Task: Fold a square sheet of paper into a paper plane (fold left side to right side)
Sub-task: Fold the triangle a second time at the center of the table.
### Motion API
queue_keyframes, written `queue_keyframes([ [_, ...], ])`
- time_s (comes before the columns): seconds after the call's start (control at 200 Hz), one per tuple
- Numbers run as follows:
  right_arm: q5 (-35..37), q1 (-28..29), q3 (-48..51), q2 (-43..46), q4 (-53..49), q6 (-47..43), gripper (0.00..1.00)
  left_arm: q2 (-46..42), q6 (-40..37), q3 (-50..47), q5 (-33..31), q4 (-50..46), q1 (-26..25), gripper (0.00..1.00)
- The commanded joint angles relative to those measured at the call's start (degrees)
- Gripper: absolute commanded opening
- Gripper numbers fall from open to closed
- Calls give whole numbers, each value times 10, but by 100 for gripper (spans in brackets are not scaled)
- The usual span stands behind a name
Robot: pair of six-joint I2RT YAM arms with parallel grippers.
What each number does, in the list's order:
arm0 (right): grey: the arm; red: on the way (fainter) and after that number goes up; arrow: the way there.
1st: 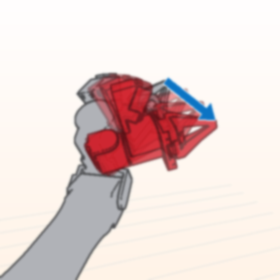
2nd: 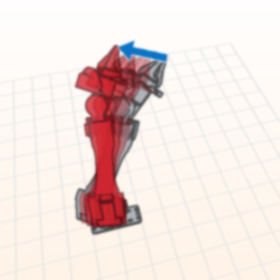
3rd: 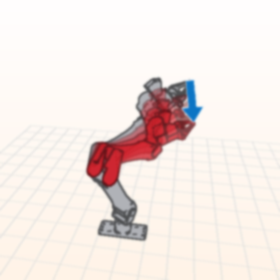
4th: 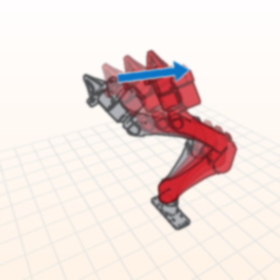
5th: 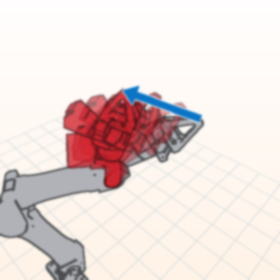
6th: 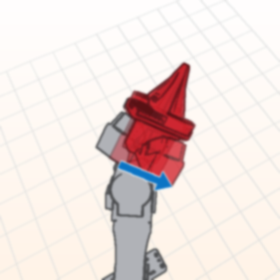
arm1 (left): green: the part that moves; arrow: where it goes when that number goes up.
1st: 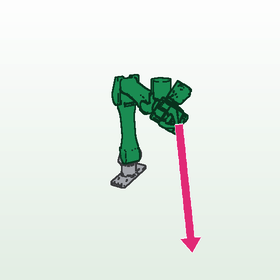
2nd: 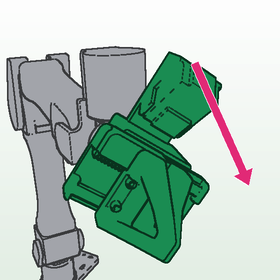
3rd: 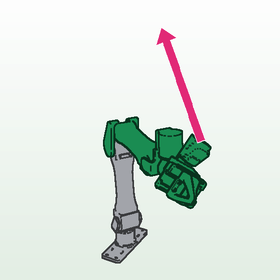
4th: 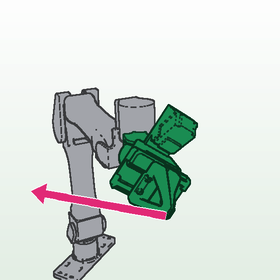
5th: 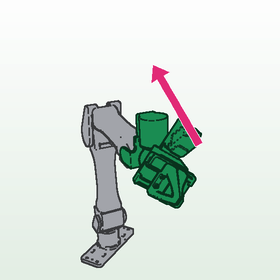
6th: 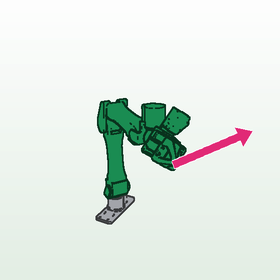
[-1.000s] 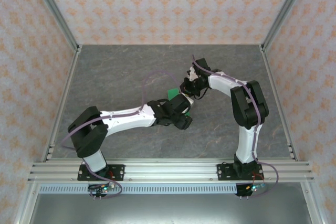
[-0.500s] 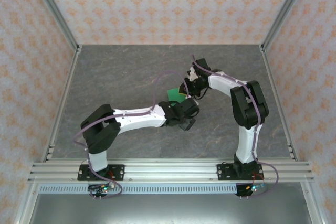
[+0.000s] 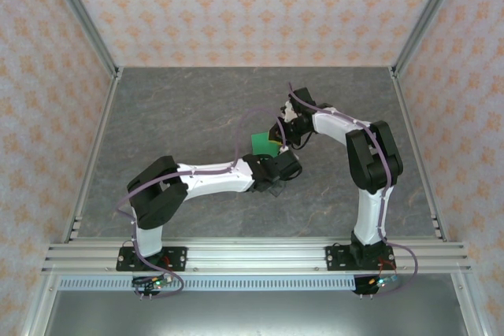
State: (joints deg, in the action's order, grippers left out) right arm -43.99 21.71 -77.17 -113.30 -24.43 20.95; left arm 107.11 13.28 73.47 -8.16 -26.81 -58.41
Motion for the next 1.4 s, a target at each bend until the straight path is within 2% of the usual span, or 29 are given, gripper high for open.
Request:
queue_keyframes([
  [0.0,3,-1,-19,6,-19,-1,16,-10,-2,6,-14,-1,-4,29],
  [0.265,14,-1,-25,10,-19,-2,22,-11,3,-1,-6,5,-4,13],
  [0.37,30,-1,-29,23,-19,-2,31,-14,7,-5,-5,9,-4,9],
  [0.56,78,-6,-59,69,-51,-26,56,-17,10,-6,2,12,-4,4],
  [0.756,109,-35,-48,144,-50,-17,75,-17,17,-8,1,11,0,3],
  [0.831,115,-43,-36,175,-57,-22,79,-18,22,-9,14,15,4,3],
  [0.996,166,-64,24,246,-78,-36,80,-31,35,-24,53,37,28,1],
  [1.121,156,-83,105,306,-51,-16,79,-48,46,-46,111,67,60,1],
  [1.191,146,-85,149,334,-33,-7,72,-56,50,-59,137,81,74,2],
  [1.296,107,-84,215,358,7,11,54,-67,53,-75,174,101,94,1],
  [1.391,50,-76,272,346,66,37,39,-70,54,-85,206,113,110,1],
])
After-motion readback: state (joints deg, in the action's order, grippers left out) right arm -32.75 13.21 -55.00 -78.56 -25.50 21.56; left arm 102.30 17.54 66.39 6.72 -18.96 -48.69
